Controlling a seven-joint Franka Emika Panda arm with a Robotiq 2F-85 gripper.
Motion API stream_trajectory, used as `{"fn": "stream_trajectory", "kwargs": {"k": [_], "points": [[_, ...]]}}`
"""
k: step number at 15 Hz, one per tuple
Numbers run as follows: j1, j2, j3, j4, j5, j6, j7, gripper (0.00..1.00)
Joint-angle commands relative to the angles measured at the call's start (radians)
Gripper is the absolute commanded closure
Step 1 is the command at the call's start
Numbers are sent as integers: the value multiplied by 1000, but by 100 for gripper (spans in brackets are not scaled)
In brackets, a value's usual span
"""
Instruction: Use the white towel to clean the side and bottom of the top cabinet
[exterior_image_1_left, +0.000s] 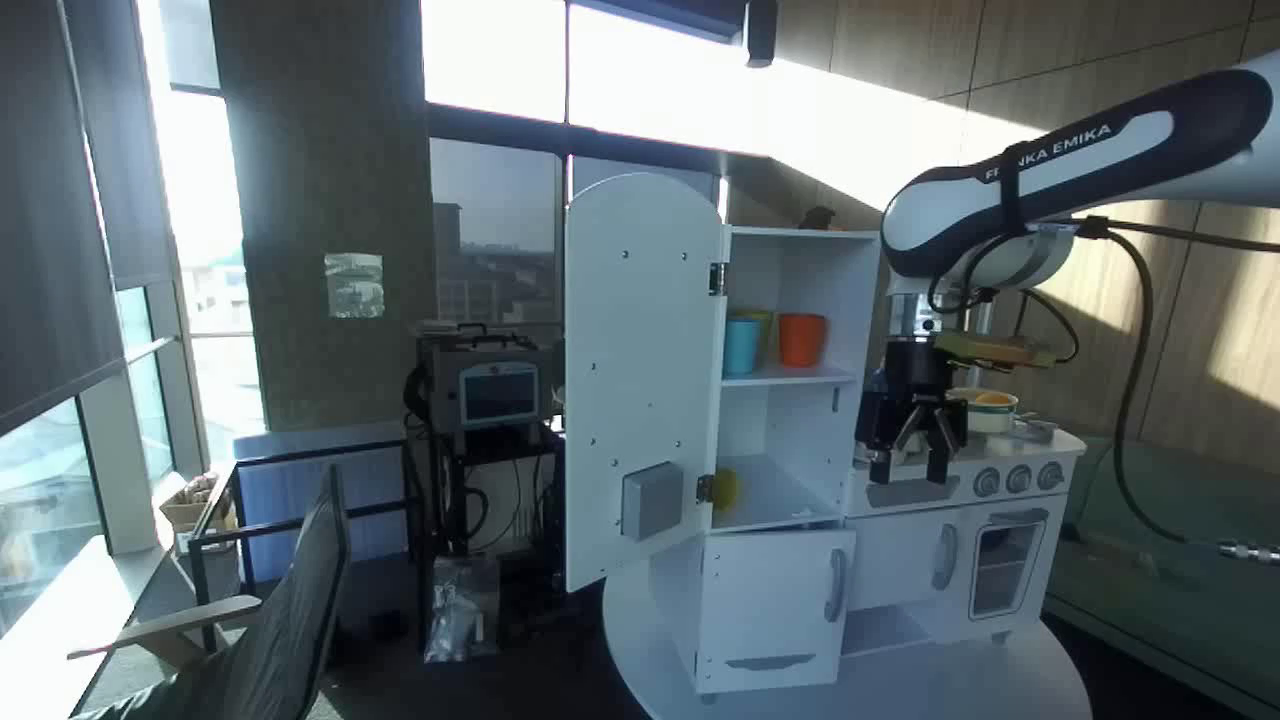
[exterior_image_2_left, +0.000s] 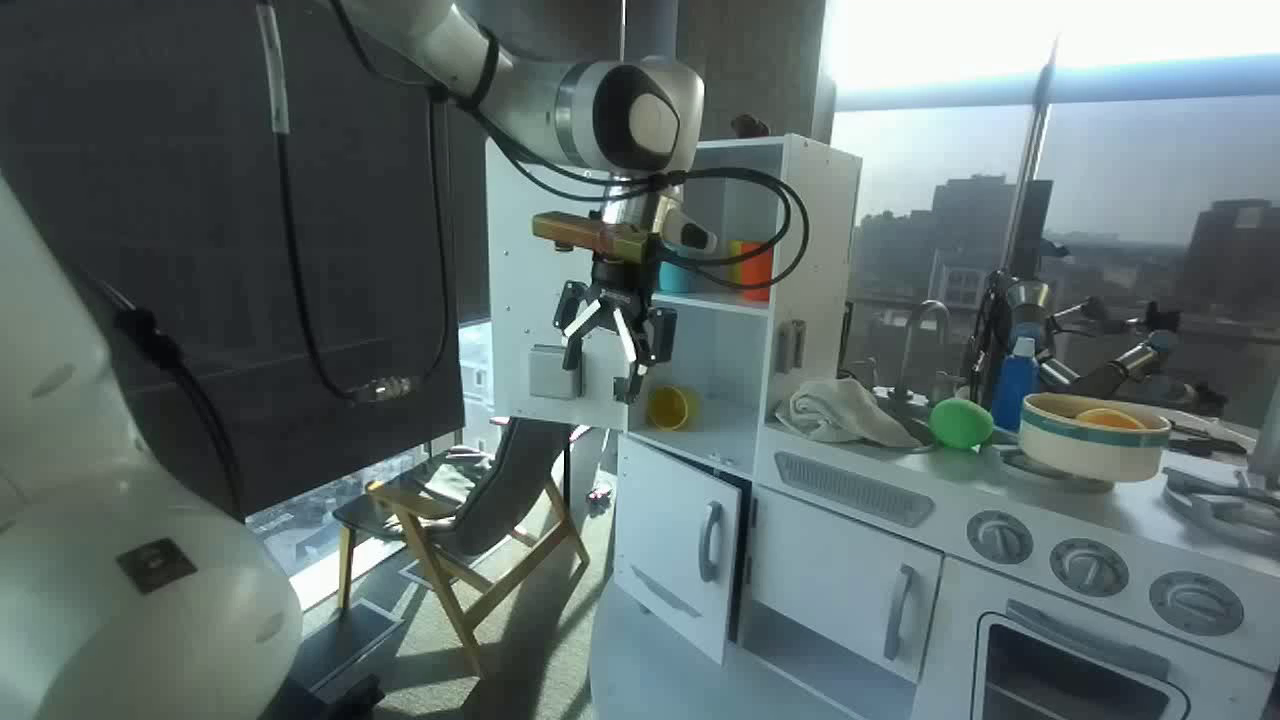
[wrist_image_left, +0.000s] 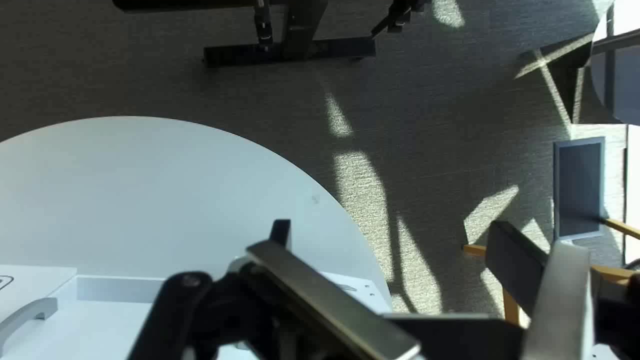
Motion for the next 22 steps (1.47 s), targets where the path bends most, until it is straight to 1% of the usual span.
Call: {"fn": "stream_trajectory", "kwargs": {"k": [1, 10, 11, 15, 17, 19, 22], "points": [[-15, 1, 13, 6, 4, -3, -4, 0], [-15, -2, 13, 11, 4, -3, -4, 0], [-22, 0, 6, 6, 7, 14, -5, 0], [-99, 13, -44, 0, 8, 46, 89, 0], [-143, 35, -82, 18, 17, 71, 105, 0], [-182, 77, -116, 58, 23, 103, 132, 0], [-216, 162, -156, 169, 86, 124, 185, 0]]}}
